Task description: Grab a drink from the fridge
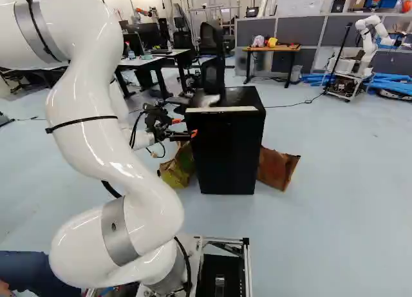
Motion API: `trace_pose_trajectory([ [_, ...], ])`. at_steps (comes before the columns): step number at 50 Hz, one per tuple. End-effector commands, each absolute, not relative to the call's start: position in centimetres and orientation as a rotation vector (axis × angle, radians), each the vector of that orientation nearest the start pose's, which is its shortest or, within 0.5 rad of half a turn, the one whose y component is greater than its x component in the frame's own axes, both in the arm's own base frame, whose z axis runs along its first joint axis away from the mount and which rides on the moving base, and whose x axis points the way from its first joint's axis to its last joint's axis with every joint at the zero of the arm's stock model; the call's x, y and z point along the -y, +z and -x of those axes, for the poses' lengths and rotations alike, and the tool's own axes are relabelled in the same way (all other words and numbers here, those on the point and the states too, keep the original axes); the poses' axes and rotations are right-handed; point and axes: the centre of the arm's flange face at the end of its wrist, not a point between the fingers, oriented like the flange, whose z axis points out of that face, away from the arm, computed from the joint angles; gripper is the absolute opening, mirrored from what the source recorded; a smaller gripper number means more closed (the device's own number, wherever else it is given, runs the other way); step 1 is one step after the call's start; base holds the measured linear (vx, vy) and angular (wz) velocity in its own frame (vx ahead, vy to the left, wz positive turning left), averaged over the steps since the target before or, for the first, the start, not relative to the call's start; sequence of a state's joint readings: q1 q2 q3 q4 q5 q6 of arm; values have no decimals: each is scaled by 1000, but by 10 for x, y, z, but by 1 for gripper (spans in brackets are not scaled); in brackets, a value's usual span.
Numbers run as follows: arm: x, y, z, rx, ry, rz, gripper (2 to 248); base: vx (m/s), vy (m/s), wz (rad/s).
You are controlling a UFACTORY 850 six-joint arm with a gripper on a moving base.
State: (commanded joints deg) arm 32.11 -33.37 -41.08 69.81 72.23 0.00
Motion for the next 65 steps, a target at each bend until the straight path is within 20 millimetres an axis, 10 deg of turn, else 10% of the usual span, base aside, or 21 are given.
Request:
trace_pose_trajectory([
  [65, -164, 262, -465, -1118, -2078, 2514, 247, 0, 0, 0],
])
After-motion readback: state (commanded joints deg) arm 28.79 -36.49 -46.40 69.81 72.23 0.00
